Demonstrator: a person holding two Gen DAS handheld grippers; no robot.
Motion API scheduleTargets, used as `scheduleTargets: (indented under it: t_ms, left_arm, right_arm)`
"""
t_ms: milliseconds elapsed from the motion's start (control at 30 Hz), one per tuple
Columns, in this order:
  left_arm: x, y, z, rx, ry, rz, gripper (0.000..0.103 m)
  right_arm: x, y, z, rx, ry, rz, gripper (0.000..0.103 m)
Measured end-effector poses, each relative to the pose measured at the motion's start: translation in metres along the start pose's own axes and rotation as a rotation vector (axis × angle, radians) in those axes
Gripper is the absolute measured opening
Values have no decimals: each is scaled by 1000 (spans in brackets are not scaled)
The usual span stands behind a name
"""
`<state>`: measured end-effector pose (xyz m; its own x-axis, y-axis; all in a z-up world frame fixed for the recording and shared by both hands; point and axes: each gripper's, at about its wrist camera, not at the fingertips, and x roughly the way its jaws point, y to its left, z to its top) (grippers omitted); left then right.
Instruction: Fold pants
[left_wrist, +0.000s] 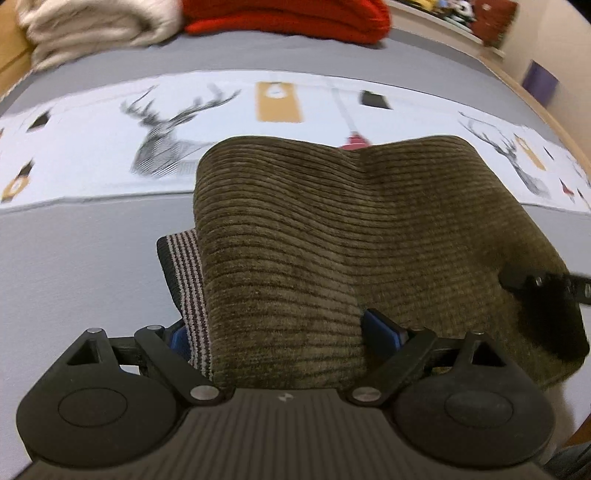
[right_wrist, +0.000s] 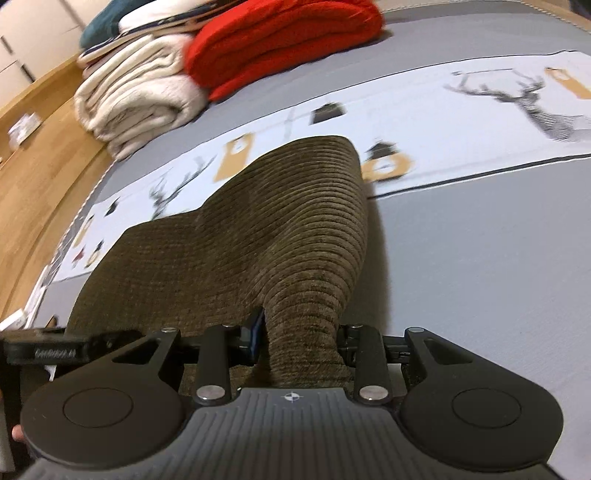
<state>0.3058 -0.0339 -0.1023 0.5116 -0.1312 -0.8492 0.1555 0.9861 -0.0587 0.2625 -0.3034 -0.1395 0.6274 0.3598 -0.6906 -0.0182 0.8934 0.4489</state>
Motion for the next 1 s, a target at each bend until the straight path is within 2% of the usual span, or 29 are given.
scheduleTargets:
  t_ms: [433,767,900,1000]
  left_arm:
    - [19,-59,16,37,-30,-19,93]
    - [24,-59,20,32,-38,-80,93]
    - [29,-60,19,25,-35,-72,94]
    - [25,-55,18,15,-34,-81,94]
  right_arm:
    - [-16,-54,14,63,-45,-58,33]
    - [-19,-79,31,130,-78,-78,33]
    - [-14,-86,33,159,-65,-100,34]
    - [-14,-82,30,132,-52,-132,40]
